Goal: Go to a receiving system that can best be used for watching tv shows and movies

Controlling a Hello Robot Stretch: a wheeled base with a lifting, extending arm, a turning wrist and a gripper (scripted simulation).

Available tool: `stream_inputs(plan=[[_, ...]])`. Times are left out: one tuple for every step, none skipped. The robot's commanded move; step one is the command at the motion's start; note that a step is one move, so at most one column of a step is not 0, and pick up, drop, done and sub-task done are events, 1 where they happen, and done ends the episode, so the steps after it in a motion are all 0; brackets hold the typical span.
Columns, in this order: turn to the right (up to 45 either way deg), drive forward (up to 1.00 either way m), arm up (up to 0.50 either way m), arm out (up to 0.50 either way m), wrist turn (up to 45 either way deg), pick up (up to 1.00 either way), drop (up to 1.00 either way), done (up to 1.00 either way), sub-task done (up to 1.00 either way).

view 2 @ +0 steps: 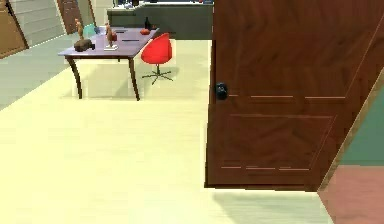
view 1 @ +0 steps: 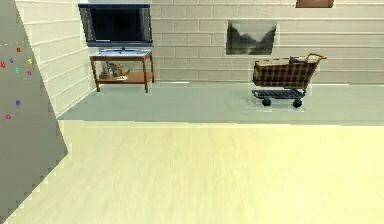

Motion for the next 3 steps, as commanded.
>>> stream_inputs(plan=[[0.0,1.0,0.0,0.0,0.0,0.0,0.0,0.0,0.0],[0.0,1.0,0.0,0.0,0.0,0.0,0.0,0.0,0.0],[-3.0,0.0,0.0,0.0,0.0,0.0,0.0,0.0,0.0]])
